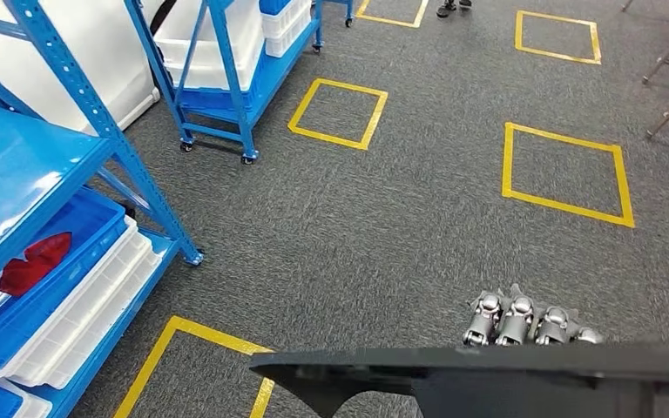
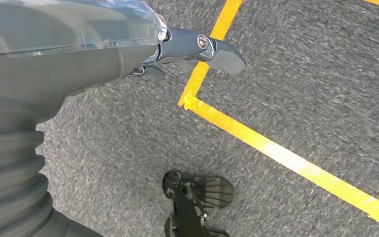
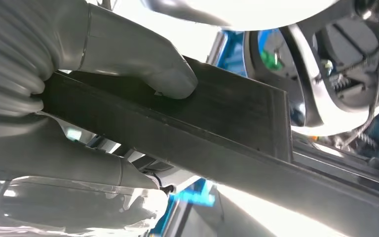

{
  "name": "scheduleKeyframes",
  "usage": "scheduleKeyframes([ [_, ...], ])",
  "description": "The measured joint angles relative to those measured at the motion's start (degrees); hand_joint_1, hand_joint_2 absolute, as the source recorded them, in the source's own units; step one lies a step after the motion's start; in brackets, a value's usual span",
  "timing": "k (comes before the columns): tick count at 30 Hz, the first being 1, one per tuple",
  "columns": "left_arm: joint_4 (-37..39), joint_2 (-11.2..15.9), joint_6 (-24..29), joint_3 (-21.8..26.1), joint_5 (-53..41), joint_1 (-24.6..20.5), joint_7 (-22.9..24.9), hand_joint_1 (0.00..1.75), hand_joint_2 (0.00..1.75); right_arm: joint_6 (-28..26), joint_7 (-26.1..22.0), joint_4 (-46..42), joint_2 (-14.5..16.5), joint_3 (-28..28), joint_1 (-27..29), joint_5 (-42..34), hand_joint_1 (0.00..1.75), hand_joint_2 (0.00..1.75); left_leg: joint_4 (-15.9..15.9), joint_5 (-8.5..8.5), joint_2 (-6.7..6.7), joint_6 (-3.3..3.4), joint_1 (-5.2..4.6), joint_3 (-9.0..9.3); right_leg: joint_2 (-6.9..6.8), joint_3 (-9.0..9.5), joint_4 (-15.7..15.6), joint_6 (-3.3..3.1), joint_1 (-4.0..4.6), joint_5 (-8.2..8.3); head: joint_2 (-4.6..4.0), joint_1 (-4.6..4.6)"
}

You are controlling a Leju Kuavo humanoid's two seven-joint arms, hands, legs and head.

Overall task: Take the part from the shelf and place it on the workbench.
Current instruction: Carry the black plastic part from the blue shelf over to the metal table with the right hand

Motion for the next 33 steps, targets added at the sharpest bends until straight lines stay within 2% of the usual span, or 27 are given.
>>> scheduleKeyframes([
  [1, -0.01, -0.01, 0.04, 0.1, -0.07, -0.08, -0.11, 0.0, 1.75, 0.3, 0.0, 0.29, 0.42, -0.47, 0.02, 0.01, 1.75, 1.75, 0.03, -0.17, 0.23, -0.3, 0.06, 0.06, 0.68, 0.02, -0.19, -0.3, -0.18, 0.14, 0.0, 0.0],
  [2, -0.01, -0.02, 0.03, 0.17, -0.19, -0.18, -0.24, 0.0, 1.75, 0.44, 0.0, 0.51, 0.81, -0.84, -0.02, 0.1, 1.75, 1.75, 0.4, -0.57, -0.42, -0.6, 0.15, 0.05, 1.29, 0.13, -0.49, -0.61, -0.35, 0.31, 0.0, 0.0],
  [3, -0.01, -0.01, -0.01, 0.2, -0.38, -0.24, -0.33, 0.0, 1.75, 0.41, 0.0, 0.72, 1.24, -1.09, -0.14, 0.23, 1.75, 1.75, 1.7, -1.52, -1.68, -0.84, 0.24, -0.39, 1.86, 0.28, -0.81, -0.96, -0.54, 0.51, 0.0, -0.01],
  [5, -0.01, 0.22, -0.1, 0.23, -0.78, -0.12, -0.24, 0.0, 1.75, -0.13, 0.0, 1.18, 2.05, -1.3, -0.42, 0.48, 1.75, 1.75, 7.72, -4.85, -4.75, -1.12, 0.4, -3.0, 3.03, 0.5, -1.15, -1.41, -0.68, 0.73, 0.0, -0.01],
  [6, -0.01, 0.42, -0.13, 0.27, -0.9, 0.04, -0.04, 0.0, 1.75, -0.58, 0.0, 1.49, 2.33, -1.31, -0.53, 0.57, 1.75, 1.75, 11.77, -6.6, -5.48, -1.19, 0.42, -4.96, 3.71, 0.5, -1.12, -1.52, -0.66, 0.76, 0.0, -0.01],
  [7, -0.01, 0.65, -0.13, 0.35, -0.96, 0.17, 0.22, 0.0, 1.75, -1.09, 0.0, 1.84, 2.48, -1.3, -0.57, 0.69, 1.75, 1.75, 15.03, -7.56, -5.76, -1.28, 0.42, -6.68, 4.49, 0.5, -1.08, -1.54, -0.65, 0.75, 0.0, 0.0],
  [8, -0.01, 0.81, -0.13, 0.45, -0.97, 0.25, 0.46, 0.0, 1.75, -1.61, 0.0, 2.22, 2.54, -1.24, -0.62, 0.85, 1.75, 1.75, 16.53, -7.41, -5.85, -1.35, 0.45, -7.64, 5.3, 0.53, -1.03, -1.53, -0.66, 0.75, 0.0, 0.0],
  [9, -0.01, 0.97, -0.1, 0.55, -0.96, 0.28, 0.62, 0.0, 1.75, -2.11, 0.01, 2.63, 2.56, -1.11, -0.72, 1.0, 1.75, 1.75, 15.87, -6.17, -5.91, -1.41, 0.51, -7.63, 6.1, 0.57, -0.94, -1.48, -0.69, 0.73, 0.0, 0.0],
  [11, -0.01, 1.21, -0.06, 0.68, -0.92, 0.26, 0.71, 0.0, 1.75, -2.91, 0.14, 3.46, 2.55, -0.66, -1.08, 0.96, 1.75, 1.75, 9.92, -2.03, -6.61, -1.49, 0.78, -5.31, 7.47, 0.64, -0.66, -1.29, -0.81, 0.62, 0.0, 0.0],
  [13, -0.01, 1.34, -0.04, 0.7, -0.88, 0.25, 0.66, 0.0, 1.75, -3.23, 0.29, 3.9, 2.54, -0.39, -1.36, 0.72, 1.75, 1.75, 5.87, 0.23, -7.36, -1.53, 0.98, -3.57, 8.08, 0.65, -0.45, -1.14, -0.86, 0.54, 0.0, 0.0],
  [17, -0.01, 1.35, -0.03, 0.7, -0.85, 0.29, 0.59, 0.0, 1.75, -3.42, 0.45, 4.11, 2.51, -0.32, -1.51, 0.47, 1.75, 1.75, 4.63, 0.77, -8.04, -1.56, 1.1, -3.04, 8.26, 0.61, -0.37, -1.08, -0.88, 0.5, 0.0, 0.0],
  [20, -0.01, 1.44, -0.03, 0.77, -0.89, 0.38, 0.34, 0.0, 1.75, -5.13, 0.48, 5.06, 2.35, 0.17, -2.24, 0.85, 1.75, 1.75, 1.57, 0.77, -10.46, -1.41, 1.3, -1.9, 9.46, 0.03, 0.32, -0.45, -0.72, 0.31, 0.0, 0.0],
  [21, -0.01, 1.56, -0.25, 0.78, -1.26, 0.23, 0.1, 0.0, 1.75, -7.32, 0.37, 5.83, 2.05, 1.15, -2.59, 1.89, 1.75, 1.75, 0.92, 0.75, -10.22, -0.88, 1.3, -1.69, 9.7, -0.32, 0.62, 0.06, -0.75, 0.28, 0.0, 0.0],
  [22, -0.02, 1.73, -0.5, 0.78, -1.76, 0.09, -0.13, 0.0, 1.75, -9.63, 0.24, 6.88, 1.52, 2.64, -3.23, 2.93, 1.75, 1.75, 0.81, 0.96, -9.05, -0.23, 1.17, -1.68, 8.42, -1.5, 2.64, 0.57, -0.84, -0.85, 0.0, 0.01],
  [24, -0.04, 2.08, -0.97, 0.76, -2.79, -0.11, -0.52, 0.0, 1.75, -13.86, 0.08, 9.54, 0.26, 6.0, -4.94, 4.65, 1.75, 1.75, 0.46, 1.31, -6.31, 0.98, 0.83, -1.63, 5.27, -5.36, 9.97, 1.49, -0.99, -4.44, 0.0, 0.02],
  [25, -0.05, 2.18, -1.02, 0.76, -2.99, -0.07, -0.53, 0.0, 1.75, -14.48, 0.06, 10.74, -0.23, 7.17, -5.89, 4.71, 1.75, 1.75, 0.45, 1.29, -5.31, 1.14, 0.64, -1.67, 3.79, -7.57, 14.36, 1.68, -1.02, -6.33, 0.0, 0.03],
  [26, -0.05, 2.23, -1.06, 0.76, -3.04, -0.1, -0.51, 0.0, 1.75, -14.73, 0.05, 11.8, -0.56, 8.02, -6.59, 4.61, 1.75, 1.75, 0.46, 1.24, -4.51, 1.16, 0.54, -1.69, 3.59, -8.62, 16.41, 1.73, -1.08, -6.68, 0.0, 0.03],
  [27, -0.05, 2.25, -1.1, 0.76, -3.04, -0.21, -0.5, 0.0, 1.75, -14.9, 0.06, 12.8, -0.88, 8.84, -7.3, 4.48, 1.75, 1.75, 0.47, 1.18, -3.78, 1.17, 0.46, -1.68, 3.44, -8.59, 16.33, 1.7, -1.11, -5.98, 0.0, 0.03],
  [28, -0.05, 2.24, -1.16, 0.76, -3.0, -0.34, -0.49, 0.0, 1.75, -14.99, 0.07, 13.73, -1.16, 9.69, -8.01, 4.36, 1.75, 1.75, 0.47, 1.09, -3.15, 1.12, 0.41, -1.61, 3.19, -7.34, 13.95, 1.56, -1.08, -4.38, 0.0, 0.04],
  [30, -0.05, 2.16, -1.25, 0.76, -2.9, -0.52, -0.49, 0.0, 1.75, -15.03, 0.07, 15.32, -1.63, 11.38, -9.66, 4.22, 1.75, 1.75, 0.49, 0.84, -2.01, 0.87, 0.24, -1.33, 1.05, -2.99, 5.74, 0.87, -0.56, -1.02, 0.0, 0.03],
  [31, -0.05, 2.08, -1.28, 0.76, -2.87, -0.55, -0.49, 0.0, 1.75, -15.1, 0.07, 16.03, -1.8, 12.2, -10.47, 4.25, 1.75, 1.75, 0.52, 0.7, -1.49, 0.64, 0.14, -1.22, 0.04, -1.39, 2.57, 0.45, -0.19, -0.12, 0.0, 0.03],
  [32, -0.05, 1.97, -1.31, 0.76, -2.86, -0.55, -0.5, 0.0, 1.75, -15.27, 0.06, 16.7, -1.99, 12.95, -11.23, 4.28, 1.75, 1.75, 0.54, 0.58, -0.98, 0.38, 0.06, -1.12, -0.69, -0.55, 0.73, 0.08, 0.17, 0.16, 0.0, 0.03],
  [33, -0.05, 1.83, -1.31, 0.76, -2.87, -0.56, -0.5, 0.0, 1.75, -15.52, 0.04, 17.28, -2.16, 13.57, -11.83, 4.31, 1.75, 1.75, 0.51, 0.49, -0.46, 0.1, -0.01, -1.05, -0.65, -0.5, 0.3, -0.19, 0.44, -0.02, 0.0, 0.02],
])
